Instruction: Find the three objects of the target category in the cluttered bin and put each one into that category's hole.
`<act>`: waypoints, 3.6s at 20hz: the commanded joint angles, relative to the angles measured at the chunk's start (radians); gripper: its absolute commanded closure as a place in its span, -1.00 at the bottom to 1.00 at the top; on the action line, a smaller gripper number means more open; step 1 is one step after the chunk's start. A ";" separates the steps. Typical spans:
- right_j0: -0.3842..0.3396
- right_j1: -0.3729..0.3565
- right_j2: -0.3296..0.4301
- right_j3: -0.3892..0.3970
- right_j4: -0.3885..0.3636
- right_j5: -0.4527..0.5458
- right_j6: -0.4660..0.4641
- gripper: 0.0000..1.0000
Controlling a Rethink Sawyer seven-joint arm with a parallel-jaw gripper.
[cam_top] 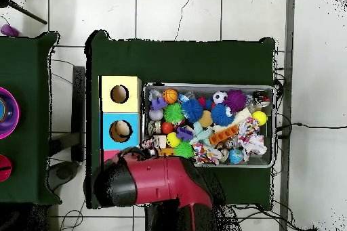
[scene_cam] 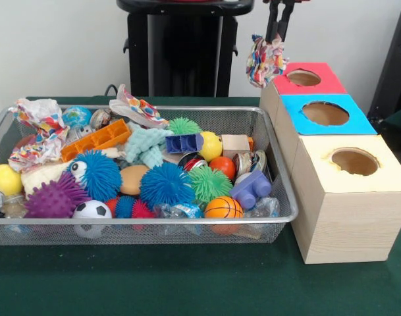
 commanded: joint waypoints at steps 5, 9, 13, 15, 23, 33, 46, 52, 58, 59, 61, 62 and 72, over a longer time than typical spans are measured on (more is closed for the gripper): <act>0.065 0.062 -0.097 0.066 0.080 -0.075 0.338 1.00; 0.114 0.030 -0.126 0.046 0.092 -0.005 0.360 1.00; 0.166 0.046 -0.137 0.032 0.122 0.015 0.388 1.00; 0.191 0.056 -0.132 0.038 0.157 0.008 0.403 1.00; 0.287 0.140 -0.150 -0.017 0.222 -0.017 0.434 1.00; 0.267 0.217 -0.121 -0.078 0.217 -0.048 0.328 1.00; 0.249 0.237 -0.111 -0.195 0.189 0.051 0.258 1.00; 0.259 0.220 -0.120 -0.209 0.185 0.091 0.261 1.00; 0.295 0.113 -0.151 -0.281 0.178 0.345 0.269 1.00; 0.298 0.100 -0.153 -0.293 0.176 0.384 0.270 1.00; 0.296 0.094 -0.150 -0.302 0.172 0.408 0.265 1.00; 0.292 0.097 -0.145 -0.303 0.172 0.409 0.262 1.00; 0.258 0.185 -0.092 -0.367 0.166 0.361 0.236 1.00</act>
